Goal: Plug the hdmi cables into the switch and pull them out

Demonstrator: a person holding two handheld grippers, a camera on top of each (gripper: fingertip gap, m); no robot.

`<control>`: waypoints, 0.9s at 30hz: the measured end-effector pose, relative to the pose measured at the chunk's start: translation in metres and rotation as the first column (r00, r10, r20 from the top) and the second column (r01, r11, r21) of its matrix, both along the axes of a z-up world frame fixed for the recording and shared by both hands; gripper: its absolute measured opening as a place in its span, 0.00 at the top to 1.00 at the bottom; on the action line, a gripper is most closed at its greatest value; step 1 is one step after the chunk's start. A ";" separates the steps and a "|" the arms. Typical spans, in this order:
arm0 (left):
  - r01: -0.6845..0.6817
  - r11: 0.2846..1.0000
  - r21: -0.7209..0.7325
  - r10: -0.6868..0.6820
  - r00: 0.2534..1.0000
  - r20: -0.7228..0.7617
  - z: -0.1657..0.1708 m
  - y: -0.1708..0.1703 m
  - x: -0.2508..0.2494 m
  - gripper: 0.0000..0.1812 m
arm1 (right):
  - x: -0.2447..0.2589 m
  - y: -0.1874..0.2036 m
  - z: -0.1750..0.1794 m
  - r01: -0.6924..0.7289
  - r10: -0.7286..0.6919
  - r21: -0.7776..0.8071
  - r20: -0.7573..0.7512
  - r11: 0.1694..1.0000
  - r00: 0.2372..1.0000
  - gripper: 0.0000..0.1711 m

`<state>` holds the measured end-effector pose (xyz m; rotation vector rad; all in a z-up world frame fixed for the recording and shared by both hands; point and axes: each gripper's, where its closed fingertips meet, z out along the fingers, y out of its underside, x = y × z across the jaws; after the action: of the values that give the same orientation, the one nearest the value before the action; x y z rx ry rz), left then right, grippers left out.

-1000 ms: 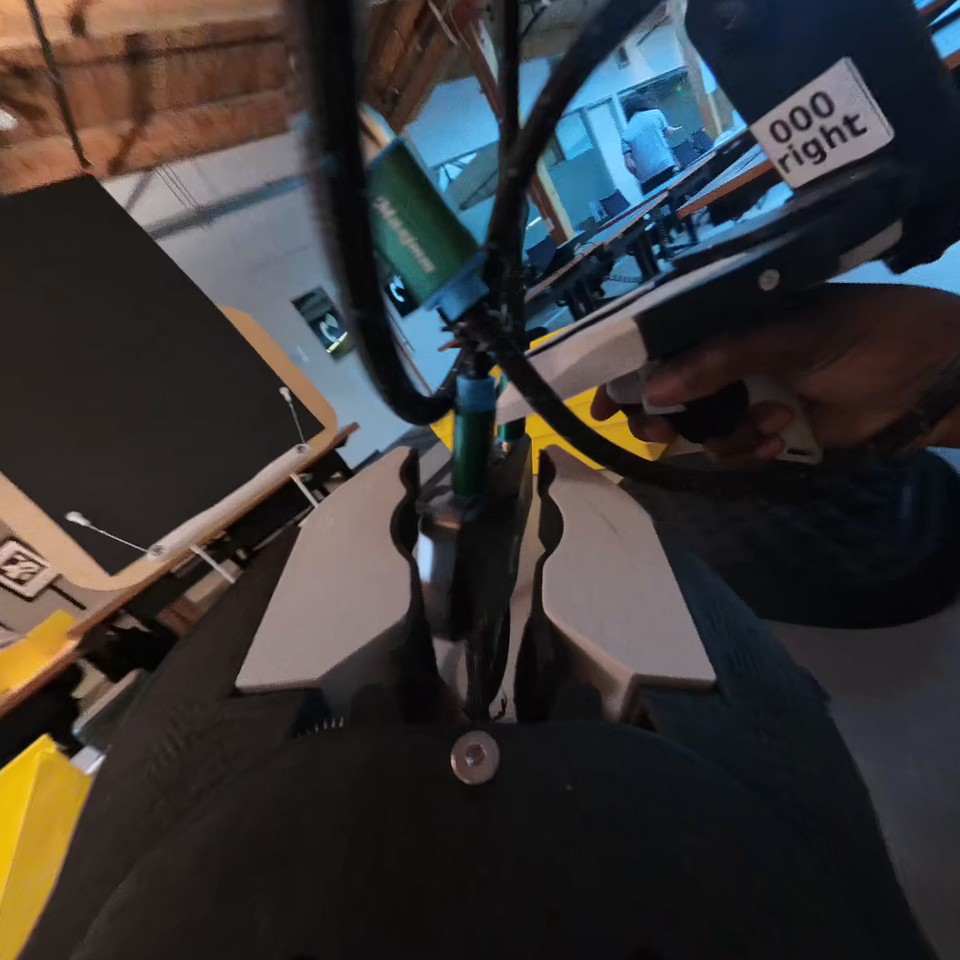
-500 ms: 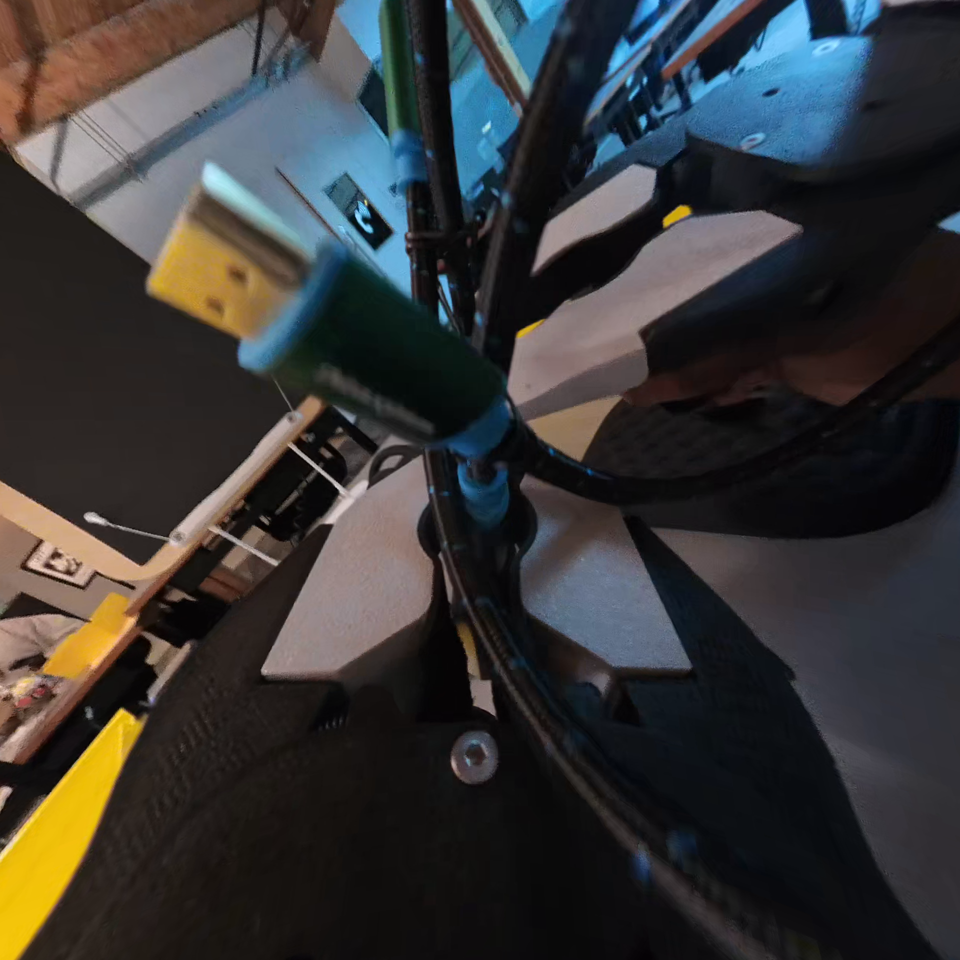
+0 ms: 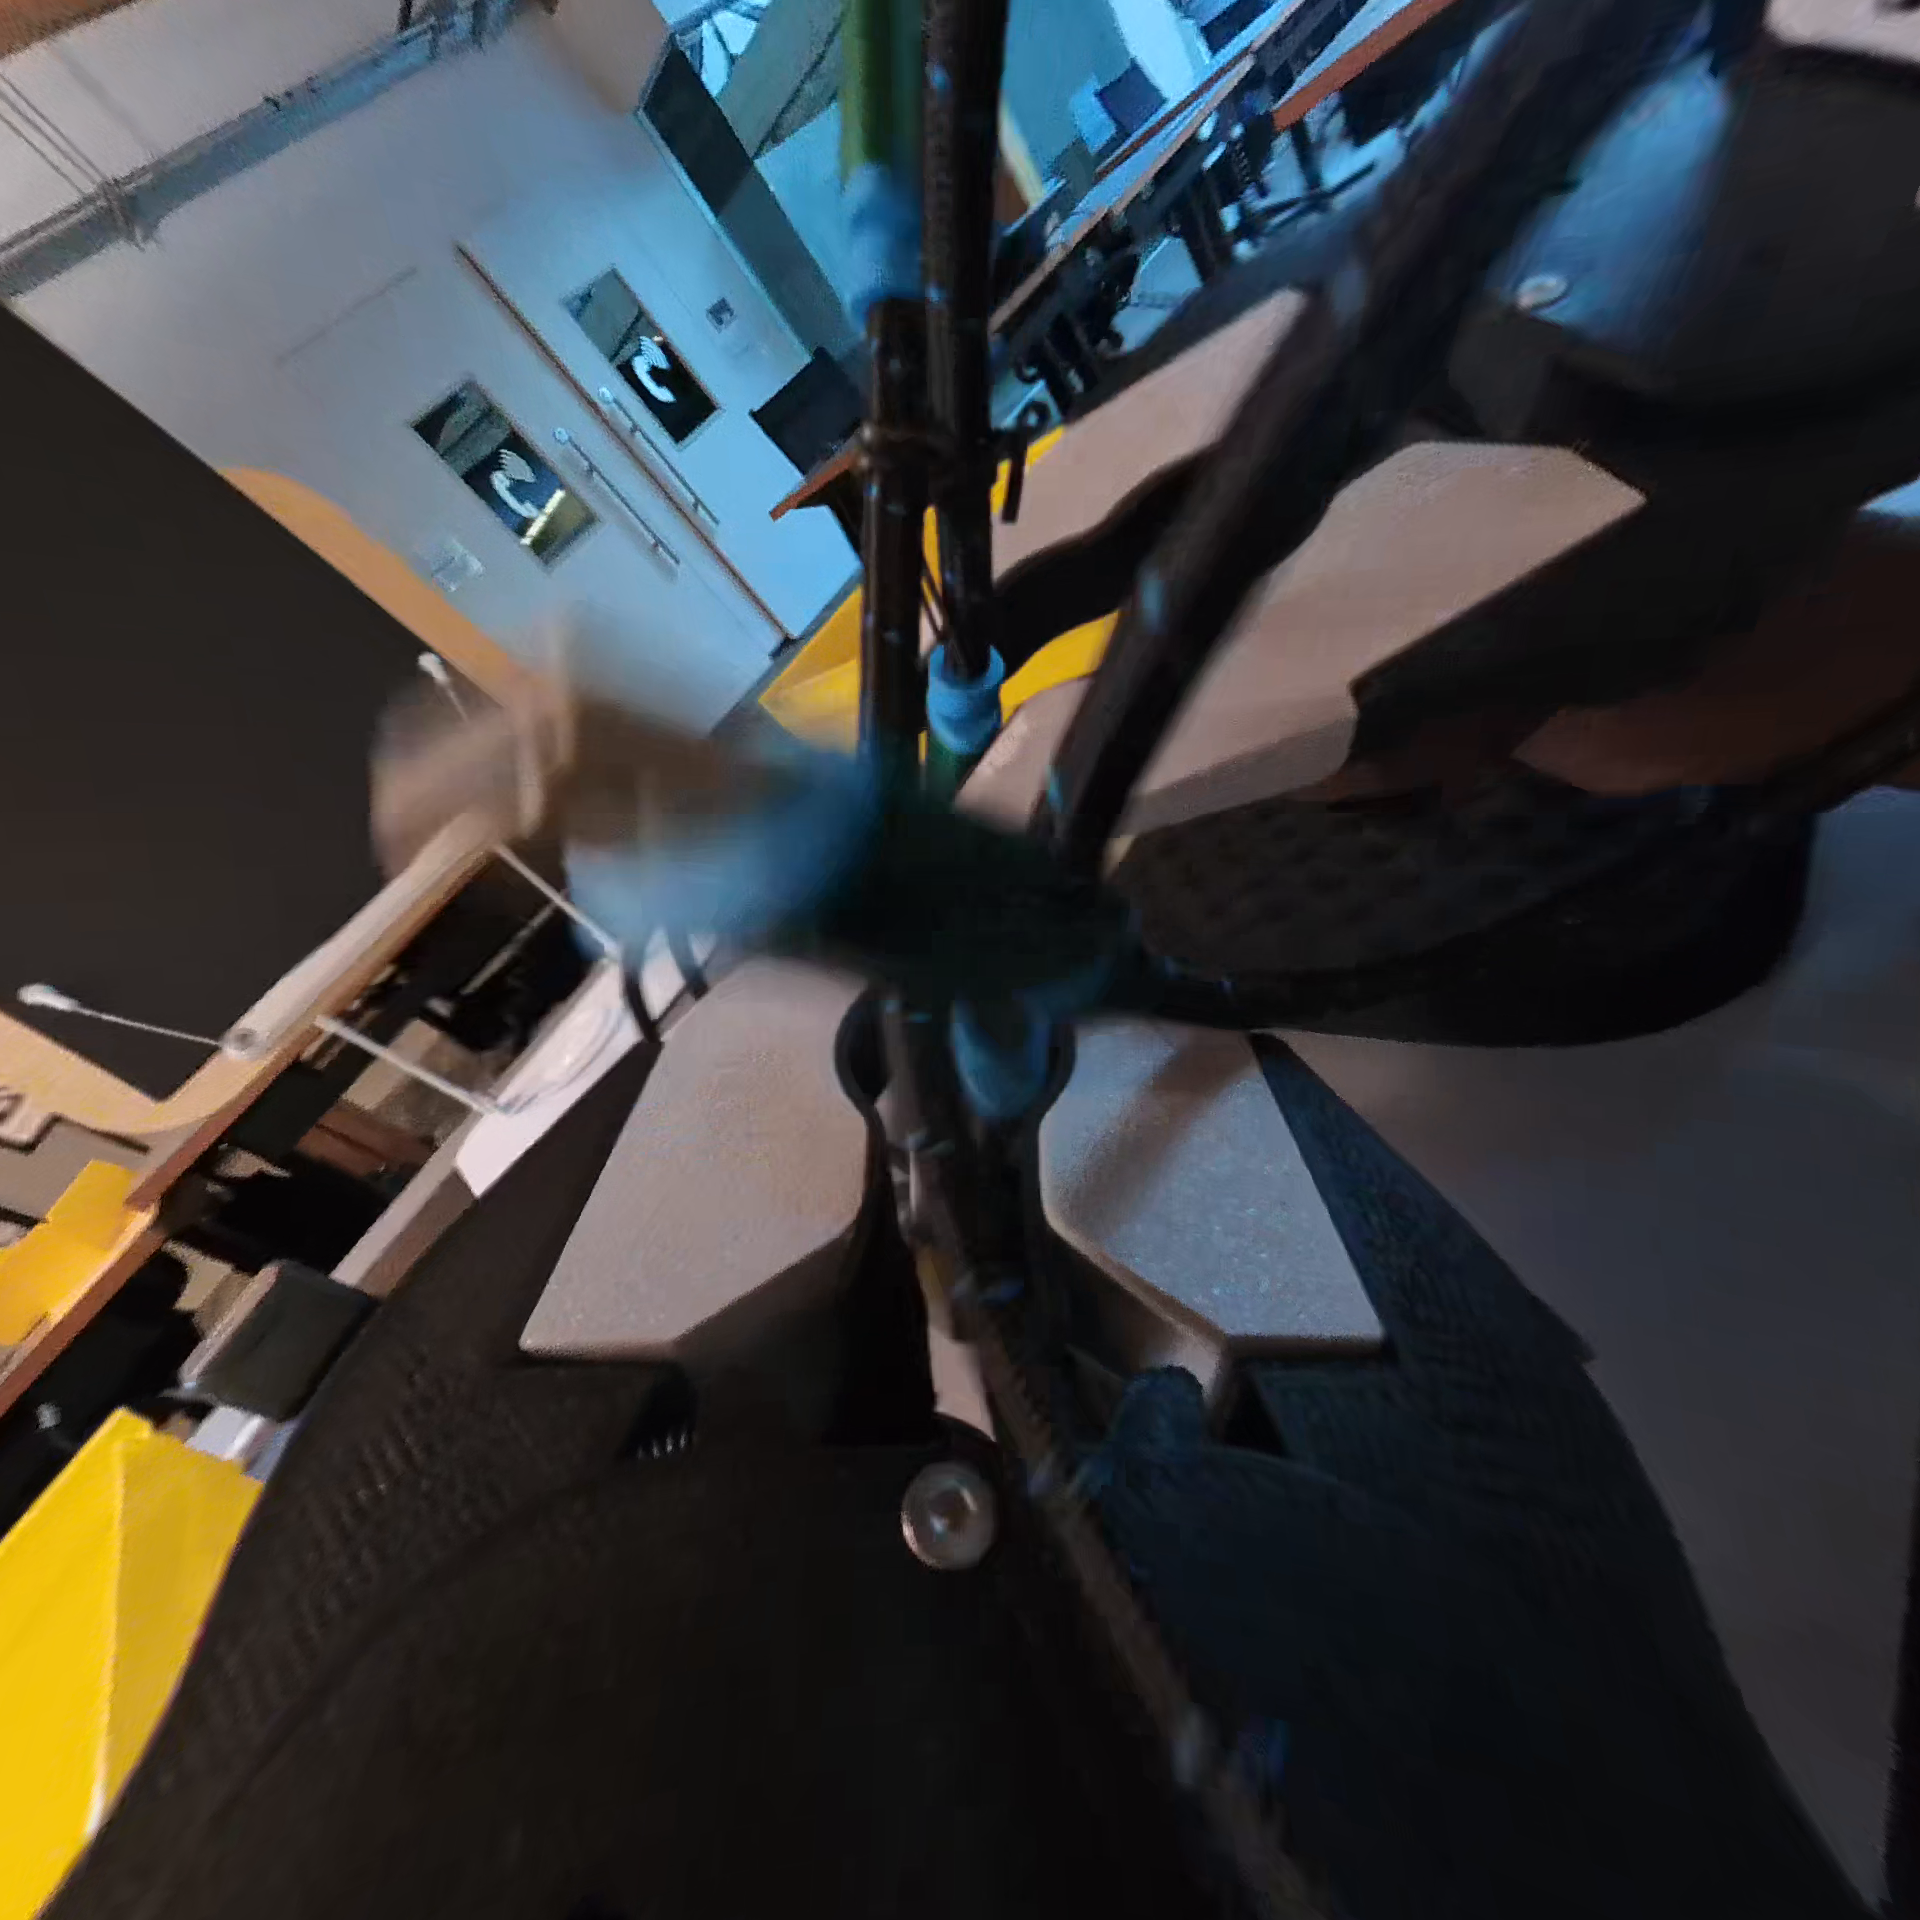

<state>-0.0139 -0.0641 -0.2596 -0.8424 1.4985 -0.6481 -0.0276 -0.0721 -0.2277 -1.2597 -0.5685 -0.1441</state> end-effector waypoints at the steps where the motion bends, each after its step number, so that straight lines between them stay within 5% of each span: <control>1: -0.007 1.000 0.007 0.007 1.000 0.026 0.003 -0.001 0.003 0.89 | 0.006 -0.001 0.002 -0.035 0.035 -0.001 -0.116 0.999 0.993 0.89; 3: -0.013 1.000 0.017 0.011 0.995 0.100 0.013 -0.003 -0.001 0.87 | 0.009 -0.002 0.006 -0.091 0.089 0.002 -0.264 0.996 0.961 0.89; 6: -0.030 0.999 0.026 0.027 0.996 0.091 0.012 0.007 -0.007 0.70 | 0.004 -0.002 0.013 -0.129 0.128 0.016 -0.305 0.992 0.944 0.89; 9: 0.097 0.995 -0.039 -0.093 0.992 0.088 0.007 -0.005 -0.009 0.85 | -0.005 -0.007 0.016 -0.196 0.201 0.049 -0.302 0.979 0.932 0.88; 15: -0.081 0.986 0.143 0.086 0.996 -0.026 -0.011 0.015 -0.007 0.87 | -0.011 -0.019 0.014 -0.100 0.098 0.107 0.021 0.989 0.995 0.89; 27: -0.031 0.994 0.105 0.013 0.986 0.166 0.014 -0.008 -0.004 0.86 | -0.020 -0.015 0.012 -0.137 0.142 0.098 -0.044 0.986 0.989 0.89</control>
<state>-0.0181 -0.0718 -0.2459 -0.7048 1.3595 -0.6012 -0.0476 -0.0871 -0.2156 -1.1241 -0.5975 -0.0218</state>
